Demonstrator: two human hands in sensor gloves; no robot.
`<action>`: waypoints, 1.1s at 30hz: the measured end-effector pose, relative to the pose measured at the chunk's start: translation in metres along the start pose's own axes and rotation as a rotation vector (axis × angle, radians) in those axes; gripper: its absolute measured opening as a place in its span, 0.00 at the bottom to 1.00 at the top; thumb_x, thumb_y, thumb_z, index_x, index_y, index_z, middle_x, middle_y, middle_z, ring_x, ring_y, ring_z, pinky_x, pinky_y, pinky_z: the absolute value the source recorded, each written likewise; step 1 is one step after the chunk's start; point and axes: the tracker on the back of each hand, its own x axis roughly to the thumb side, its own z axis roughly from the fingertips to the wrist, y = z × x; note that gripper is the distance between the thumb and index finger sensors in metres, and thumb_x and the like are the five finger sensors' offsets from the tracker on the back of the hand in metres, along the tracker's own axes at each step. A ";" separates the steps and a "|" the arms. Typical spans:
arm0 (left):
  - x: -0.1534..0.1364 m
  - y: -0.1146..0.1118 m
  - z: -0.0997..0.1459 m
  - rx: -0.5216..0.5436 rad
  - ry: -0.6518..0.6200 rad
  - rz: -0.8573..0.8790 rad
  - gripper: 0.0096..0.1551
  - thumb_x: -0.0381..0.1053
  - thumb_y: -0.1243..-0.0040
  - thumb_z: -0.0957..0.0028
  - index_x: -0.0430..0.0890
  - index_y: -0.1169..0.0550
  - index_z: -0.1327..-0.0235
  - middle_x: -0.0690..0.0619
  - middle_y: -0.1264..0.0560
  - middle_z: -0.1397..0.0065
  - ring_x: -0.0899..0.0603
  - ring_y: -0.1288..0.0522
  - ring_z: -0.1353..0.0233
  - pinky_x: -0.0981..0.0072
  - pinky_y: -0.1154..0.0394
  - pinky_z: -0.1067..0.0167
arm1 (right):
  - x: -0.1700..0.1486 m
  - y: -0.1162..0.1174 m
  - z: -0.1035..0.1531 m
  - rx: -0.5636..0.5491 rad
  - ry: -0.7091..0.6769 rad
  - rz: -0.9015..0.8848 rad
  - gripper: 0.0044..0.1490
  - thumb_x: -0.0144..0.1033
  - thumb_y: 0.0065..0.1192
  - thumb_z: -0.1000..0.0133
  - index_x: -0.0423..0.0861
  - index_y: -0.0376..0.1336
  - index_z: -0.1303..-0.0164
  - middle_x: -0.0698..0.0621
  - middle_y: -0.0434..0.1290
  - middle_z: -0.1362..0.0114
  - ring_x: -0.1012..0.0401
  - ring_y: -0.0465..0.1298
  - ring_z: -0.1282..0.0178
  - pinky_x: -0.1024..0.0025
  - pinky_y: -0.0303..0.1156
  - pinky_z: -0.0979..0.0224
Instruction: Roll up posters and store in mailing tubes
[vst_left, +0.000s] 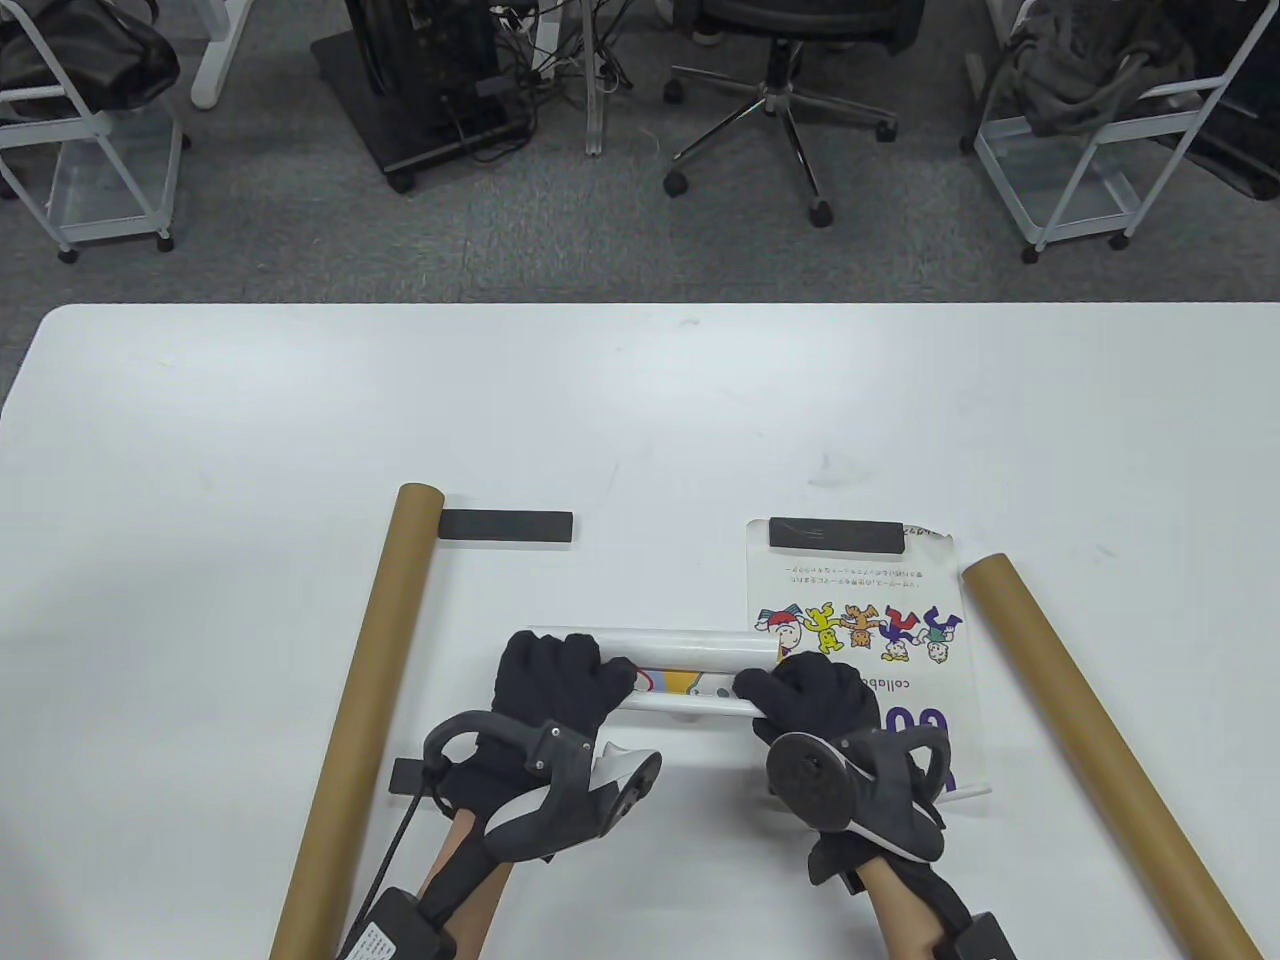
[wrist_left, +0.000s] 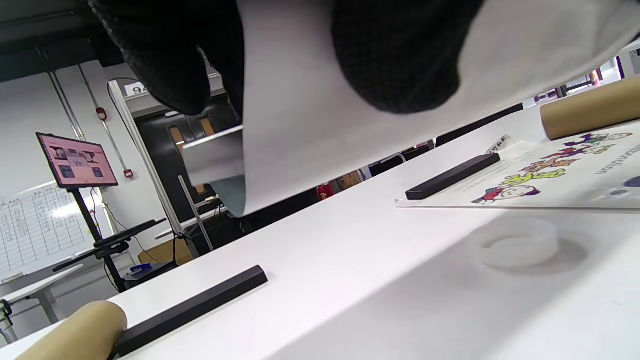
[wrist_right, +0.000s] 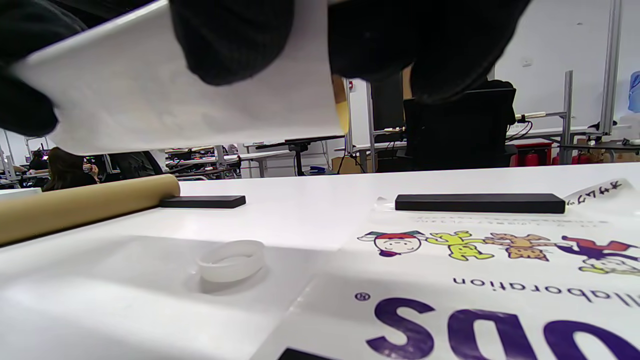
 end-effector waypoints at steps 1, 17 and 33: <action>-0.001 -0.001 0.000 -0.006 0.000 0.006 0.29 0.53 0.39 0.49 0.64 0.26 0.30 0.60 0.25 0.32 0.49 0.20 0.34 0.45 0.27 0.24 | -0.001 0.000 0.000 0.003 -0.002 -0.011 0.30 0.36 0.58 0.45 0.50 0.63 0.30 0.44 0.68 0.33 0.46 0.73 0.41 0.36 0.68 0.28; -0.009 -0.006 -0.002 -0.025 0.027 0.107 0.29 0.54 0.46 0.47 0.63 0.30 0.30 0.60 0.23 0.33 0.48 0.18 0.35 0.44 0.26 0.24 | -0.002 -0.001 0.000 0.022 0.005 -0.037 0.33 0.34 0.53 0.41 0.43 0.55 0.23 0.42 0.68 0.32 0.46 0.72 0.43 0.34 0.66 0.28; 0.000 0.003 -0.001 0.025 0.021 0.047 0.35 0.54 0.42 0.48 0.63 0.37 0.25 0.59 0.26 0.33 0.50 0.21 0.41 0.43 0.27 0.25 | -0.004 -0.001 0.000 0.016 0.026 -0.051 0.33 0.32 0.54 0.40 0.42 0.54 0.24 0.39 0.64 0.29 0.44 0.70 0.42 0.33 0.66 0.29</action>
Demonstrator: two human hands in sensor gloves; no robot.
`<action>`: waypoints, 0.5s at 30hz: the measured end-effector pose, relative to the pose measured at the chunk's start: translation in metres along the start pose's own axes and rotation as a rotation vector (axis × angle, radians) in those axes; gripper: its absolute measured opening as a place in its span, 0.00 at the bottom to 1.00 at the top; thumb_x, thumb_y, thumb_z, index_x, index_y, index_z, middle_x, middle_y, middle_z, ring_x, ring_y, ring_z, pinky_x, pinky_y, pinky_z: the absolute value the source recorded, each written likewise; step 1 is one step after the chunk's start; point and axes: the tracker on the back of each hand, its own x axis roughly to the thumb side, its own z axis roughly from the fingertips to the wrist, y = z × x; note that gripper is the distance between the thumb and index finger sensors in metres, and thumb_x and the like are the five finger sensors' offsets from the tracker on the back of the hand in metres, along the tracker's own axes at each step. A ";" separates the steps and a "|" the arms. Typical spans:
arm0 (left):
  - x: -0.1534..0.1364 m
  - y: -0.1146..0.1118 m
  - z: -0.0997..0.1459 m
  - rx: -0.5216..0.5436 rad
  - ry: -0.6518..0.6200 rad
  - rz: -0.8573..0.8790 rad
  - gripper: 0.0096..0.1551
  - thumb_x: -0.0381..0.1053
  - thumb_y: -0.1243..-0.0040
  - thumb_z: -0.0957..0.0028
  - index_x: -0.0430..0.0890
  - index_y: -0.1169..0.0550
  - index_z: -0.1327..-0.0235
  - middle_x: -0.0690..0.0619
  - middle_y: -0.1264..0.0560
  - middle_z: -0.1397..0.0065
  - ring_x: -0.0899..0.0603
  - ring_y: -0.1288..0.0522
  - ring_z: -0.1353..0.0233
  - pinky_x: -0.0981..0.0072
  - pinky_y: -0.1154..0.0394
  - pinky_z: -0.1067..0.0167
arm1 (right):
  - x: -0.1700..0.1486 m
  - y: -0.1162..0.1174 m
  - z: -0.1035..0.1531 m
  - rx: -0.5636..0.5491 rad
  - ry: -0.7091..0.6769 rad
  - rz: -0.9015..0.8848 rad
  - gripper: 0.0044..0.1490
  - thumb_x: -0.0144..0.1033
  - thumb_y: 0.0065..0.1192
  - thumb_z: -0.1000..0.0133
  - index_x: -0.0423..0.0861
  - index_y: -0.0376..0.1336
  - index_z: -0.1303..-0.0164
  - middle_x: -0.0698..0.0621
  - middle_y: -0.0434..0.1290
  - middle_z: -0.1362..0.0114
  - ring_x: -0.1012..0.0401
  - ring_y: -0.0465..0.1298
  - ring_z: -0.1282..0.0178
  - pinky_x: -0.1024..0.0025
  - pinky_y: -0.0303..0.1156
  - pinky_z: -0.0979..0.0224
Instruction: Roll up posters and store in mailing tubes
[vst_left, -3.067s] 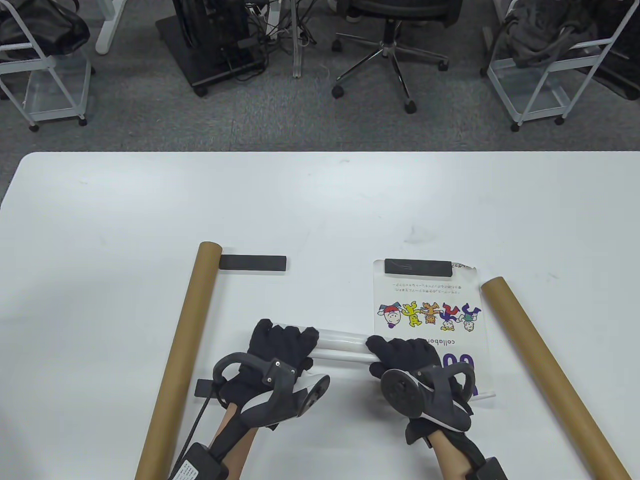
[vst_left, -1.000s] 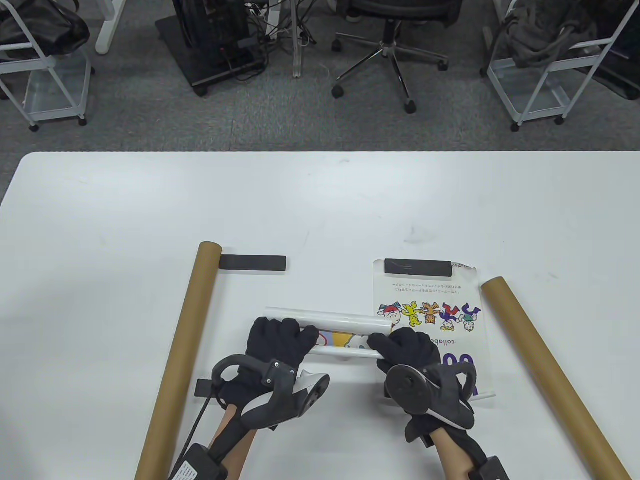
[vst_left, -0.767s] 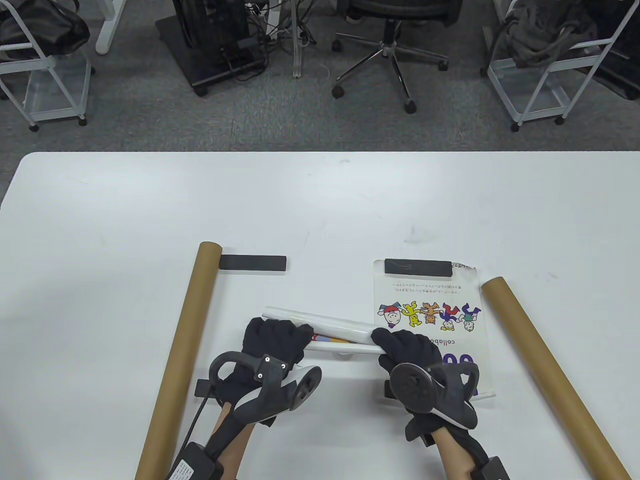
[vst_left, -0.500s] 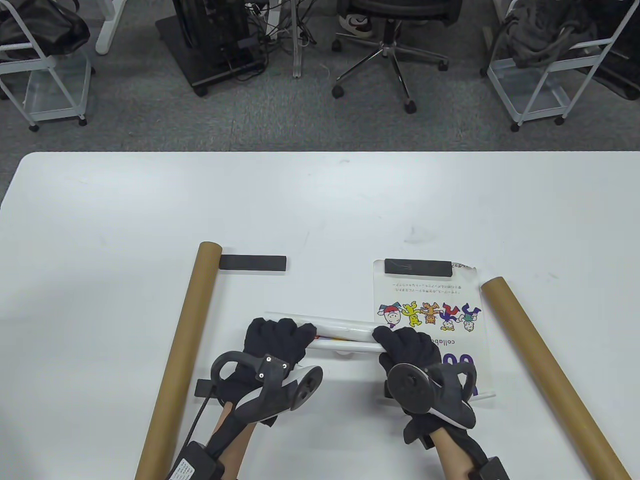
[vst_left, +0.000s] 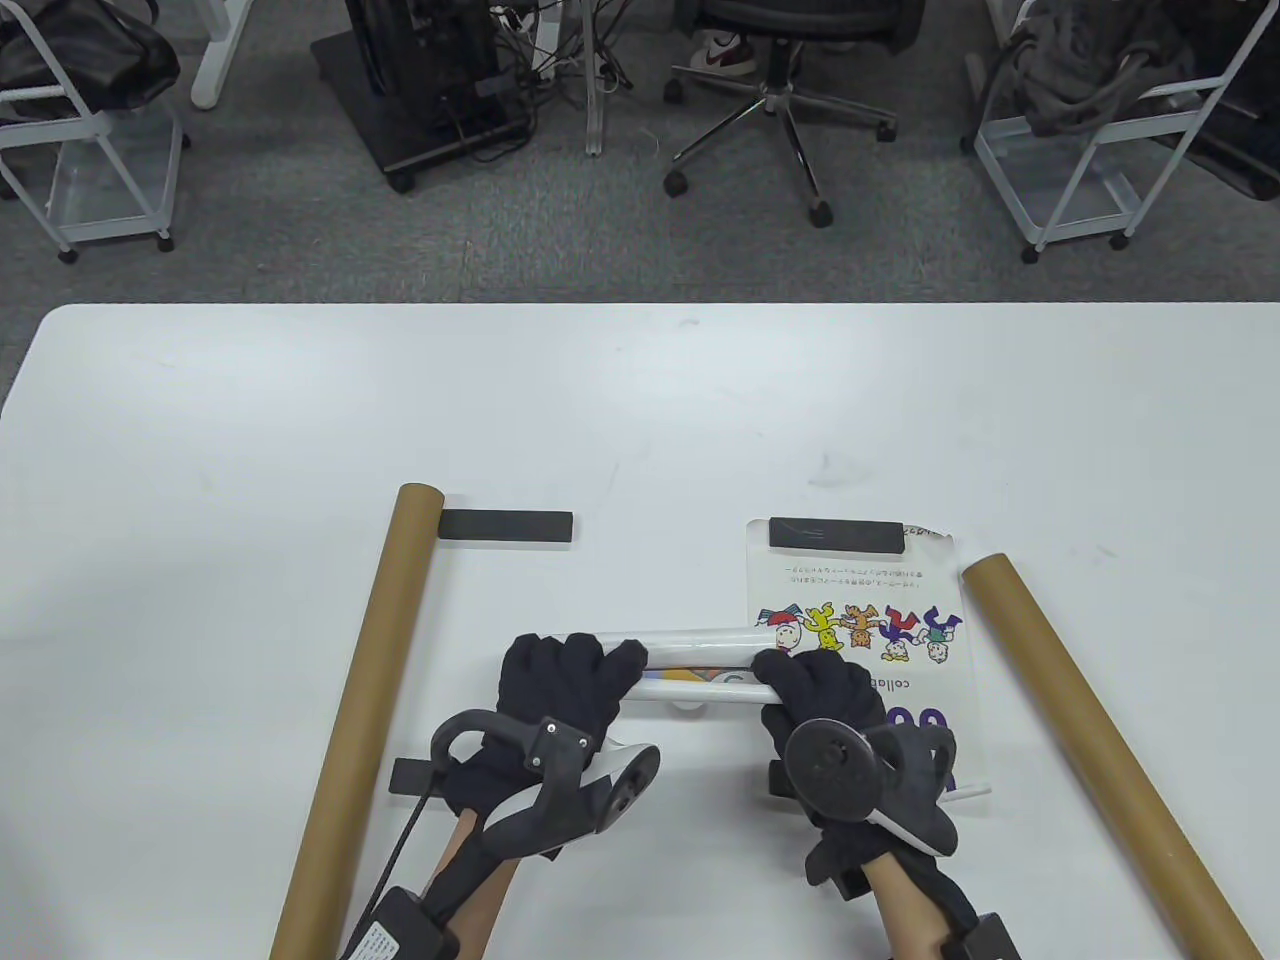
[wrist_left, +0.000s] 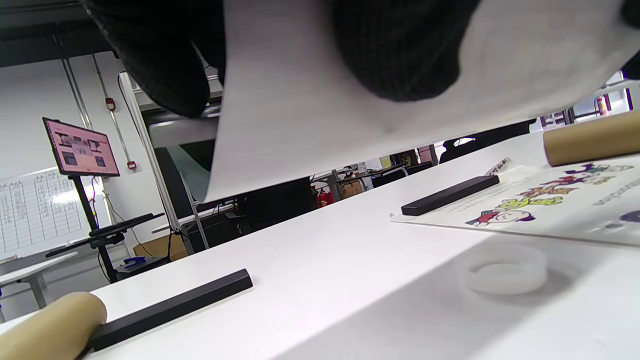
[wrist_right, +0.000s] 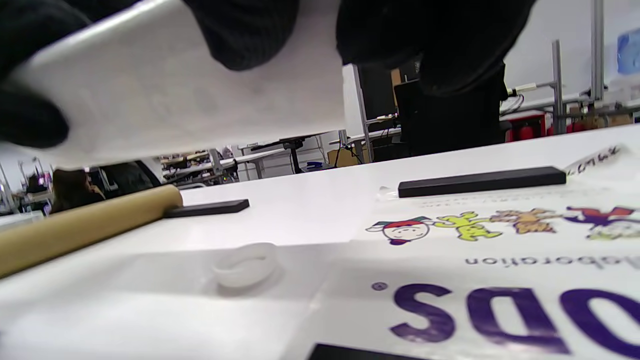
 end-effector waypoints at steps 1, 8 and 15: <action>0.000 0.000 0.000 0.001 -0.002 -0.001 0.36 0.54 0.42 0.48 0.63 0.38 0.25 0.59 0.26 0.33 0.50 0.21 0.41 0.43 0.27 0.25 | 0.000 0.000 0.000 -0.002 -0.004 0.013 0.32 0.32 0.54 0.41 0.43 0.55 0.24 0.40 0.64 0.29 0.45 0.71 0.42 0.34 0.67 0.29; -0.005 -0.002 0.000 -0.038 0.003 0.062 0.25 0.54 0.42 0.48 0.56 0.28 0.36 0.59 0.23 0.35 0.49 0.19 0.37 0.44 0.26 0.25 | 0.000 -0.002 0.001 -0.035 0.020 0.010 0.27 0.34 0.57 0.44 0.51 0.63 0.33 0.37 0.60 0.26 0.40 0.66 0.37 0.31 0.61 0.27; -0.005 -0.003 0.000 -0.022 0.005 -0.032 0.25 0.57 0.41 0.49 0.60 0.24 0.37 0.55 0.26 0.28 0.46 0.22 0.32 0.42 0.28 0.24 | 0.000 -0.002 0.000 -0.003 -0.004 0.015 0.30 0.36 0.58 0.45 0.50 0.63 0.30 0.43 0.66 0.33 0.44 0.70 0.40 0.34 0.65 0.27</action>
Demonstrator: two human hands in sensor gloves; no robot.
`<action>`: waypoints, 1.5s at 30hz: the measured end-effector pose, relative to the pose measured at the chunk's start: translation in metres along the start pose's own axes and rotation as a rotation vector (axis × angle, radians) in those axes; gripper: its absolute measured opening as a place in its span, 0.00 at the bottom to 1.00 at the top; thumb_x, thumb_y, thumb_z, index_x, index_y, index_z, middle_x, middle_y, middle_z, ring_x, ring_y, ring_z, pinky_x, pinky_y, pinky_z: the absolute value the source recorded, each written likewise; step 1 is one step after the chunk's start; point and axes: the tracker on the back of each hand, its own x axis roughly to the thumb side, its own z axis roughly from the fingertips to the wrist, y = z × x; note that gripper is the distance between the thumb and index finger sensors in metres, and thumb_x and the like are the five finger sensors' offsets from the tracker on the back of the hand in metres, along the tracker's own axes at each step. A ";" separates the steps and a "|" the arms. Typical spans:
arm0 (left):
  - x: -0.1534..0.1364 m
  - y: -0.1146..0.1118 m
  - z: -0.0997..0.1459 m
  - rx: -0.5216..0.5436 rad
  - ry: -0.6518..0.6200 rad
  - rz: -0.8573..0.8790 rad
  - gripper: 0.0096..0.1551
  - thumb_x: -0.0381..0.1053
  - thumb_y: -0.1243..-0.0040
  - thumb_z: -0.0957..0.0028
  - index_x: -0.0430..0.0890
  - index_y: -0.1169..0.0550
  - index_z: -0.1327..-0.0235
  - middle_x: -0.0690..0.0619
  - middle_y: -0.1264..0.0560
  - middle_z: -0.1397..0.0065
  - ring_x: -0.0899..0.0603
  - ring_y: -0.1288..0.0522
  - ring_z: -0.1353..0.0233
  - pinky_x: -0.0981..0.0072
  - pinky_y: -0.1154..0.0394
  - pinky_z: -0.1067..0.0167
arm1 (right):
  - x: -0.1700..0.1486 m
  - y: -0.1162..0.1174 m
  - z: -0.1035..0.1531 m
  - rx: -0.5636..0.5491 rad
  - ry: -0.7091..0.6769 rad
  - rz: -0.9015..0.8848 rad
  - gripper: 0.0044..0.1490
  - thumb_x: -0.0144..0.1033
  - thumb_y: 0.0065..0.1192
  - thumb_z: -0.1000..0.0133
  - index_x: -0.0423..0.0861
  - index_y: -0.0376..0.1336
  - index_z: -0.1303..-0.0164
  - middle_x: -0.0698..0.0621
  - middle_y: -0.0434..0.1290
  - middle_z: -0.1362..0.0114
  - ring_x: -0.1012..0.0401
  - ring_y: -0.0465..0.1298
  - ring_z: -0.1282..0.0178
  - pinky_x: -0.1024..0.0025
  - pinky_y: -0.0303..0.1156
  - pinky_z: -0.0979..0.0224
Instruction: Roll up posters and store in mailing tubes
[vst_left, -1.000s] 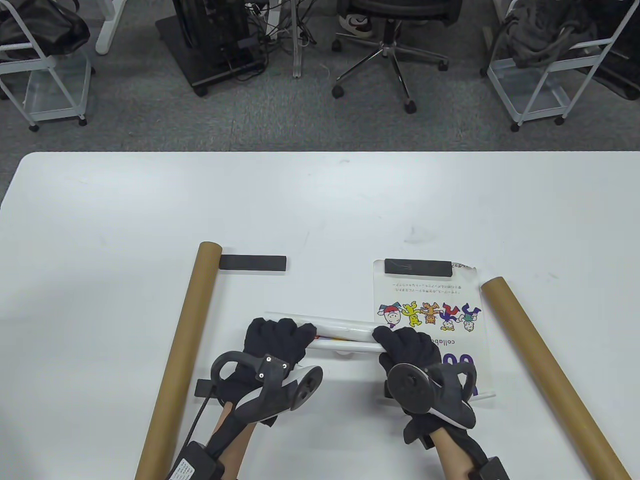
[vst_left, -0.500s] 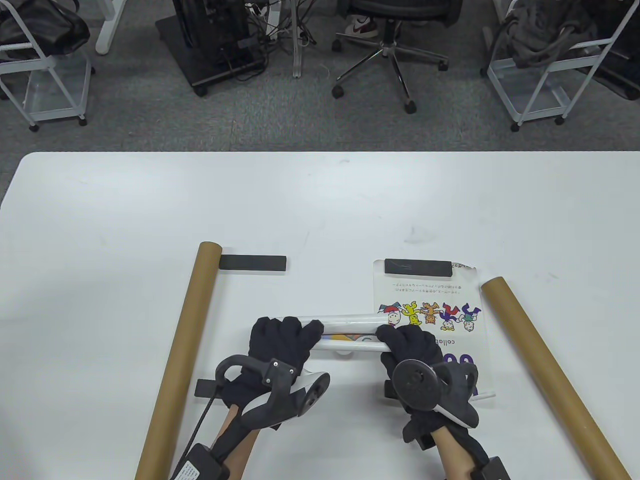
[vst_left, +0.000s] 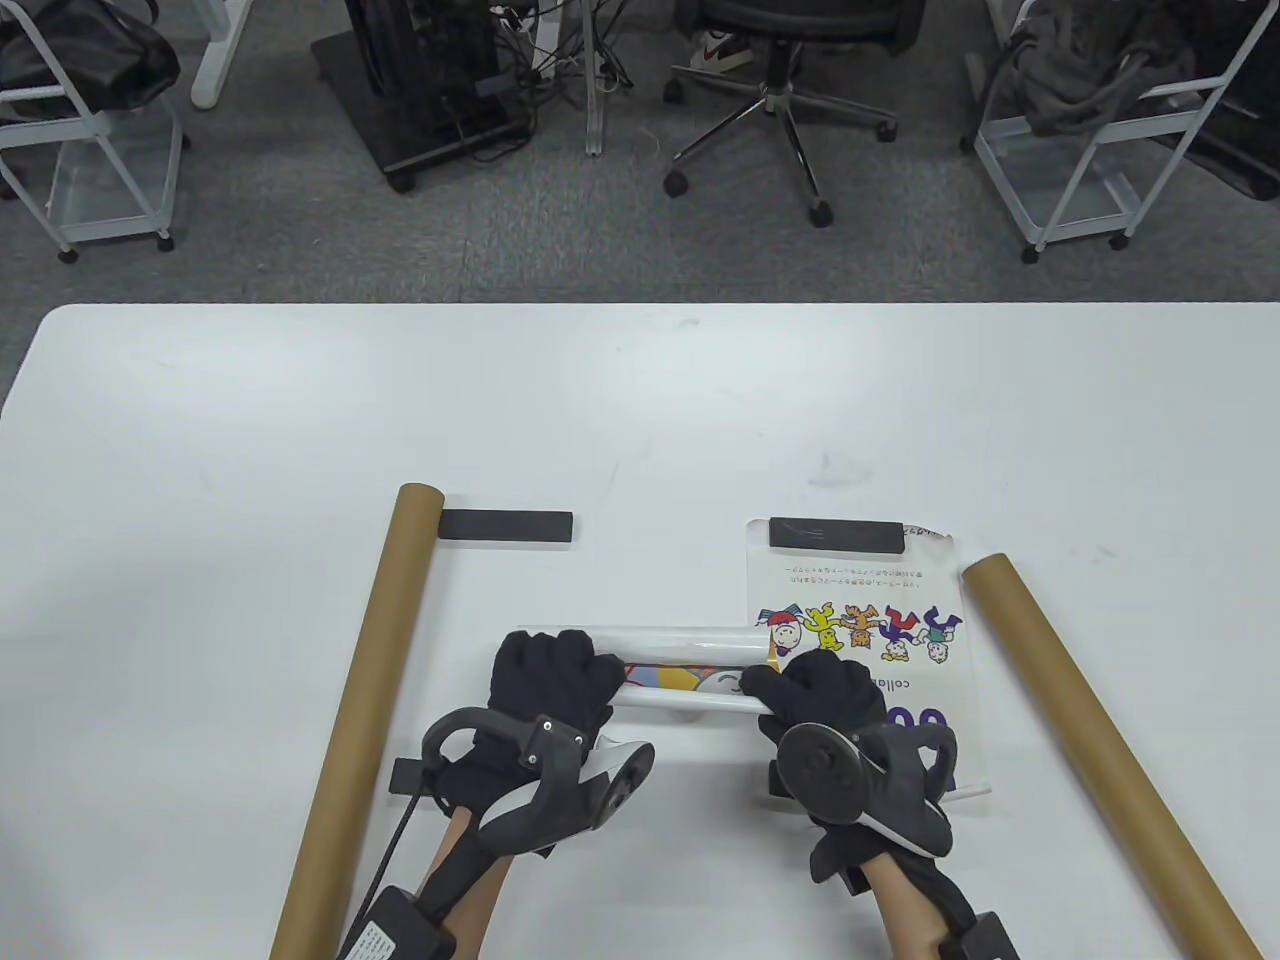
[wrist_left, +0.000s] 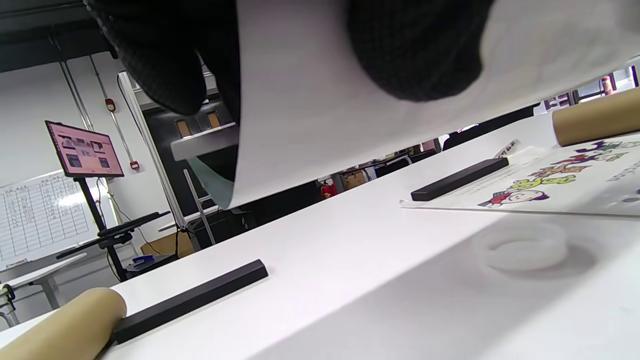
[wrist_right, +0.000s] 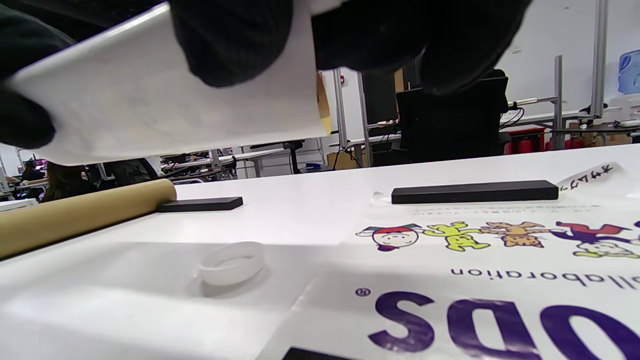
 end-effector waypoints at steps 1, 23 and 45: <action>0.000 0.000 0.000 -0.002 0.001 -0.001 0.25 0.57 0.42 0.49 0.61 0.24 0.36 0.55 0.26 0.28 0.46 0.22 0.32 0.42 0.28 0.24 | 0.000 0.000 0.000 0.000 -0.001 0.001 0.30 0.36 0.58 0.45 0.49 0.63 0.30 0.44 0.67 0.34 0.44 0.71 0.40 0.34 0.65 0.27; -0.006 0.002 0.001 0.009 0.006 0.049 0.28 0.57 0.45 0.49 0.62 0.28 0.33 0.56 0.27 0.26 0.45 0.22 0.29 0.43 0.28 0.24 | -0.002 0.000 0.001 -0.037 0.014 0.035 0.29 0.40 0.58 0.47 0.51 0.64 0.33 0.42 0.66 0.30 0.45 0.71 0.40 0.34 0.65 0.27; 0.001 0.004 -0.001 0.031 -0.004 0.015 0.39 0.55 0.43 0.48 0.57 0.42 0.23 0.57 0.28 0.30 0.50 0.21 0.40 0.46 0.24 0.26 | -0.001 -0.002 0.001 -0.080 0.015 0.052 0.35 0.31 0.58 0.44 0.43 0.58 0.24 0.40 0.69 0.25 0.44 0.75 0.33 0.36 0.68 0.26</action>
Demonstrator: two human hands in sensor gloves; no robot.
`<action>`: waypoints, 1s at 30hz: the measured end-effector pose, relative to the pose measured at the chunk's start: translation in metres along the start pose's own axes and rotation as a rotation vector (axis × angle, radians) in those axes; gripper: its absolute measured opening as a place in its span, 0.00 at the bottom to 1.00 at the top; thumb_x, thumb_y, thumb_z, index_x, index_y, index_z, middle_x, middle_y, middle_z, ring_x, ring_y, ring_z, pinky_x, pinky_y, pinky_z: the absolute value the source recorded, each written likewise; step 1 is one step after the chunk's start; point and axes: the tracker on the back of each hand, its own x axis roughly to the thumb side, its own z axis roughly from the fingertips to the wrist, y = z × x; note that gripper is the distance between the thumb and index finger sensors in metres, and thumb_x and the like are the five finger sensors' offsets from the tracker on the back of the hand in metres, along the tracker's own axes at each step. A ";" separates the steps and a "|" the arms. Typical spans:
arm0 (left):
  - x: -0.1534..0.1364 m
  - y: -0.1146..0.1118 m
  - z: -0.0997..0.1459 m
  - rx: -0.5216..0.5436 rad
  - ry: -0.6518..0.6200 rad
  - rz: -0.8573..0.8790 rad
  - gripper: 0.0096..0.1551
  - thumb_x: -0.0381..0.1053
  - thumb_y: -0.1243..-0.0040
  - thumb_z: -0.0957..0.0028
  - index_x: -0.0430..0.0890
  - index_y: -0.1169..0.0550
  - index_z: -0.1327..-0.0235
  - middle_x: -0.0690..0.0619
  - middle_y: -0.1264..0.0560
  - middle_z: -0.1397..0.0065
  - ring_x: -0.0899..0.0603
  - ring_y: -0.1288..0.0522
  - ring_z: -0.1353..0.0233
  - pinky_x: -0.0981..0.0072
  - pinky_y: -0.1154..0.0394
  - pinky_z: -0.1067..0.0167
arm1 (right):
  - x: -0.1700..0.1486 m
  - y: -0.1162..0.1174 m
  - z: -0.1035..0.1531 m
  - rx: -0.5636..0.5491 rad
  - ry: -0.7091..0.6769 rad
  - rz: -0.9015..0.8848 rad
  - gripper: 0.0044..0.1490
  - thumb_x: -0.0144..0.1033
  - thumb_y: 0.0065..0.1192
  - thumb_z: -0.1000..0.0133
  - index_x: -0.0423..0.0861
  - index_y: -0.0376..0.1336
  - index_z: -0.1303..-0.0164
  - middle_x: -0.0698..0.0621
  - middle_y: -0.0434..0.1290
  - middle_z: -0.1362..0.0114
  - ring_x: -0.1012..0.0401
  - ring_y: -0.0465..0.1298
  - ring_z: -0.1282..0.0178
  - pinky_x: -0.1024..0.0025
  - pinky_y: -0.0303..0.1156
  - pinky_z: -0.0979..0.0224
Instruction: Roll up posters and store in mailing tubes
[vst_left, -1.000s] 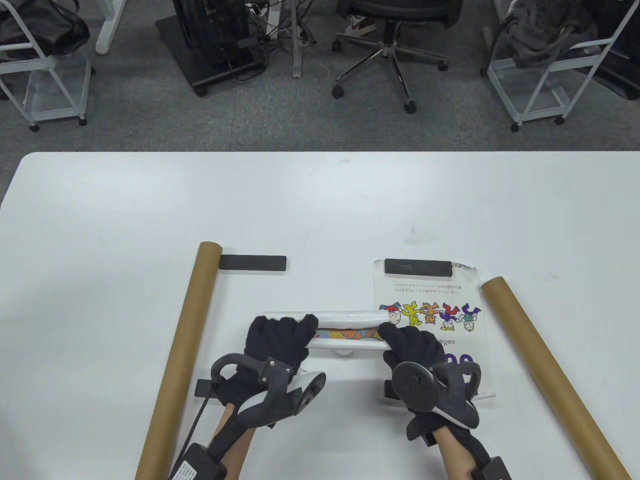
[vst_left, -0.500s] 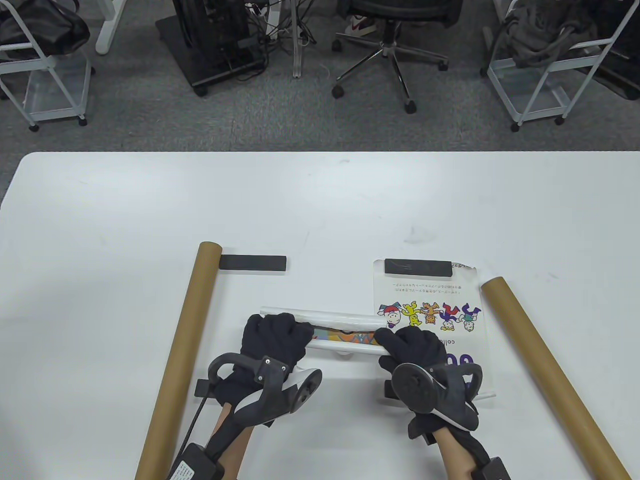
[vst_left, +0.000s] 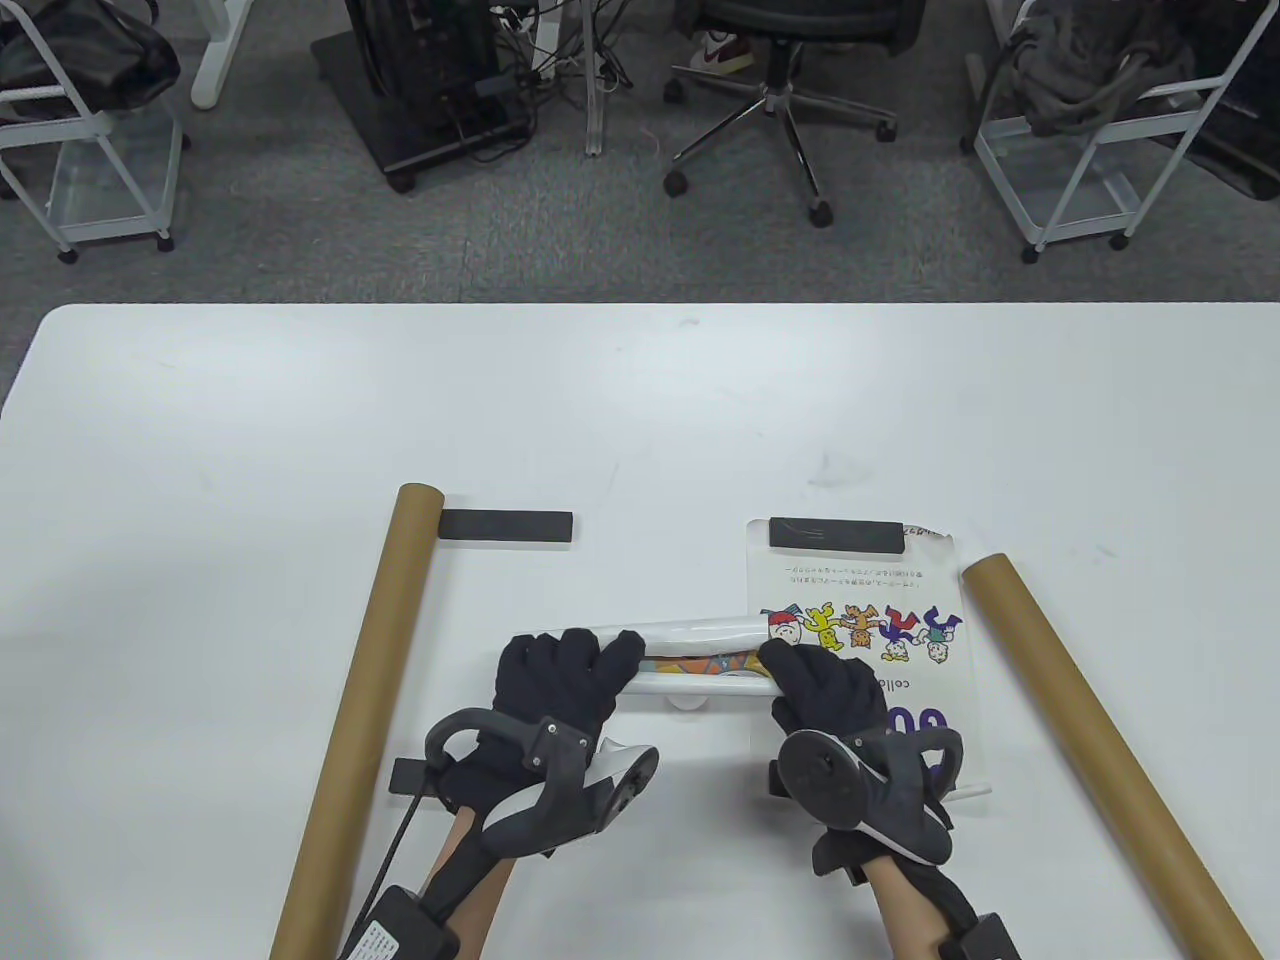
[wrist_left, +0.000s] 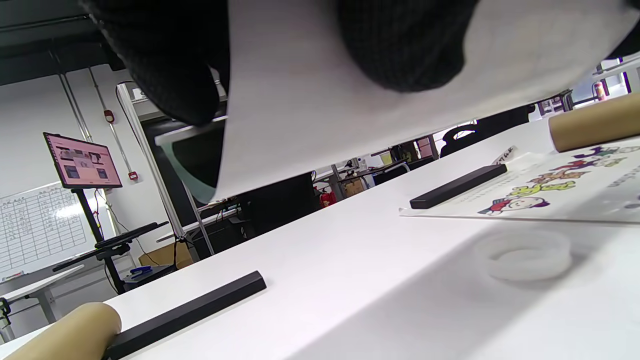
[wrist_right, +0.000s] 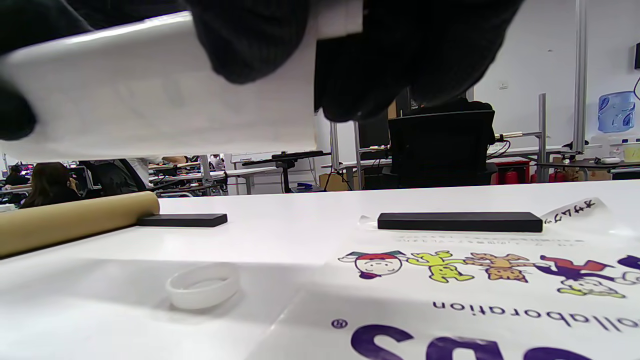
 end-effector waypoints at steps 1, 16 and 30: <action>0.000 0.000 0.000 -0.001 -0.001 0.008 0.37 0.55 0.43 0.47 0.56 0.41 0.24 0.57 0.27 0.30 0.50 0.21 0.40 0.46 0.24 0.27 | 0.000 0.001 0.000 0.001 0.002 0.004 0.35 0.32 0.60 0.44 0.43 0.58 0.25 0.40 0.69 0.26 0.44 0.75 0.34 0.37 0.68 0.26; -0.007 0.000 0.001 -0.036 0.011 0.014 0.27 0.56 0.42 0.50 0.61 0.25 0.34 0.57 0.25 0.31 0.48 0.20 0.35 0.45 0.25 0.25 | -0.002 0.003 -0.001 0.037 0.001 -0.027 0.32 0.38 0.60 0.47 0.50 0.63 0.29 0.46 0.71 0.33 0.48 0.75 0.40 0.37 0.68 0.27; -0.006 -0.002 0.001 -0.047 -0.005 0.044 0.30 0.57 0.52 0.47 0.61 0.33 0.28 0.58 0.24 0.33 0.48 0.19 0.38 0.44 0.26 0.25 | -0.007 0.006 -0.001 0.103 -0.007 -0.164 0.34 0.37 0.51 0.41 0.43 0.55 0.22 0.40 0.66 0.29 0.42 0.71 0.39 0.31 0.64 0.27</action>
